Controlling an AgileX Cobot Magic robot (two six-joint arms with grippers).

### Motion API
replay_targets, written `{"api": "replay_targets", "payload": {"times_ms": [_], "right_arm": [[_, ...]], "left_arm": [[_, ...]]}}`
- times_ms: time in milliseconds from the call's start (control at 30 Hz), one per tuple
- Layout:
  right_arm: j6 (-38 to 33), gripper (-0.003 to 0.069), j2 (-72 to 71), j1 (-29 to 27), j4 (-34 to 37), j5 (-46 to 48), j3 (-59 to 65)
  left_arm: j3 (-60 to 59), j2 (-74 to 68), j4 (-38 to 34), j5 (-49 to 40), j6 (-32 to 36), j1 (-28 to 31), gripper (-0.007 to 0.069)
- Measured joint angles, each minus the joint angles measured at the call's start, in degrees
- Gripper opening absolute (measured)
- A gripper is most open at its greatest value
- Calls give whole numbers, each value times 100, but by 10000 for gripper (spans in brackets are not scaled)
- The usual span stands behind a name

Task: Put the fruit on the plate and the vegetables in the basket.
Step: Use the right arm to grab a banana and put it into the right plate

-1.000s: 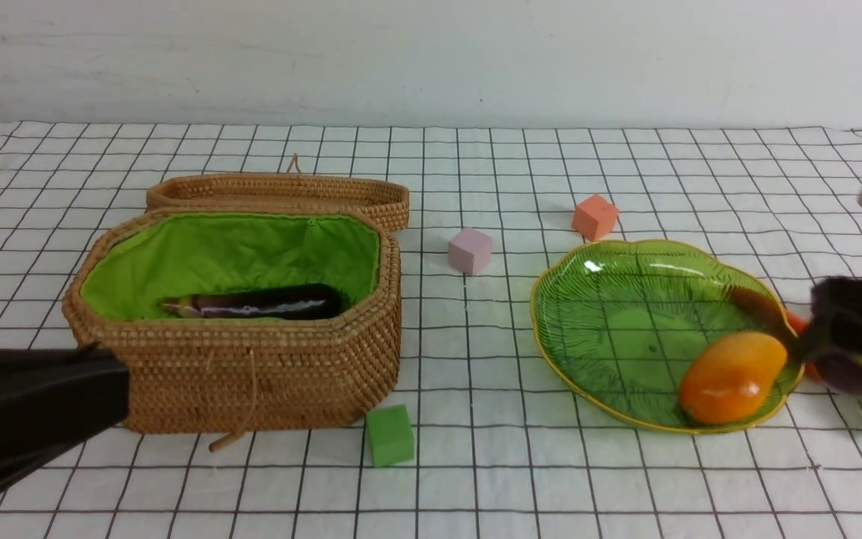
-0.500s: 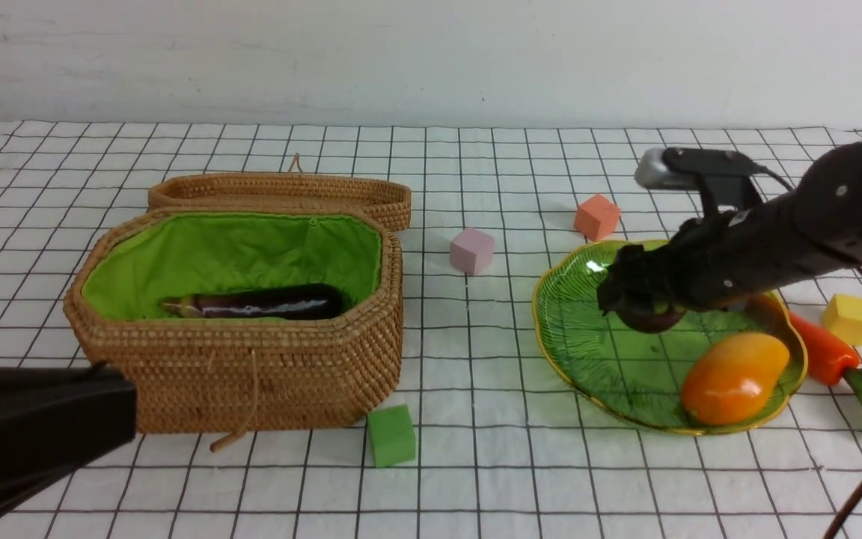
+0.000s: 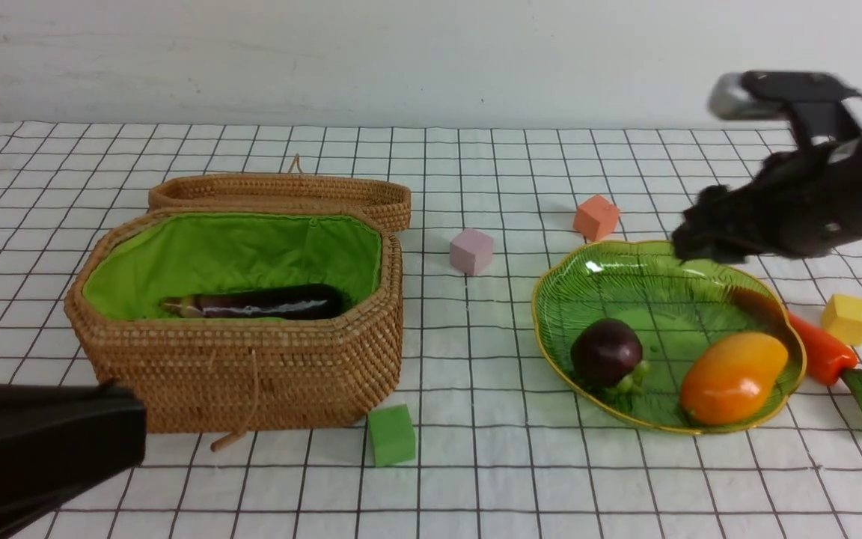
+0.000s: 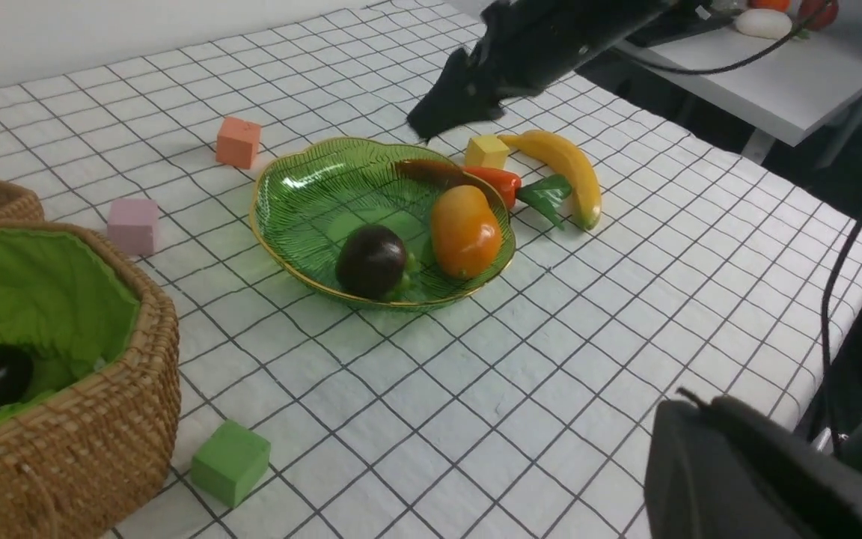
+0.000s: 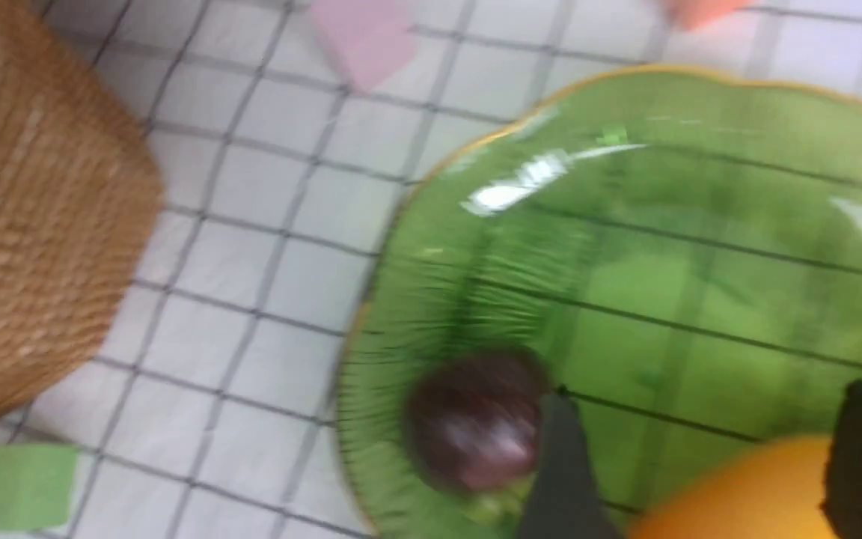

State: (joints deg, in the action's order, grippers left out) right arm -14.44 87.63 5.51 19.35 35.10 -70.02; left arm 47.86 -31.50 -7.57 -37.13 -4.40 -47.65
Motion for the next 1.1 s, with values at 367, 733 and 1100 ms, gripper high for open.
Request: {"api": "replay_targets", "payload": {"times_ms": [367,733,1100], "right_arm": [[2691,324,489,-2456,-1356,730,-7],[2691,504,2008,-2798,-1399,87,-7],[2529,409,2323,-2798,-1451,-54,-18]], "left_arm": [[0,0,-497,-581,856,0,-13],[0,0,-601,-622,1268,0,-13],[0,0,-606,-622,1268,0,-13]]}}
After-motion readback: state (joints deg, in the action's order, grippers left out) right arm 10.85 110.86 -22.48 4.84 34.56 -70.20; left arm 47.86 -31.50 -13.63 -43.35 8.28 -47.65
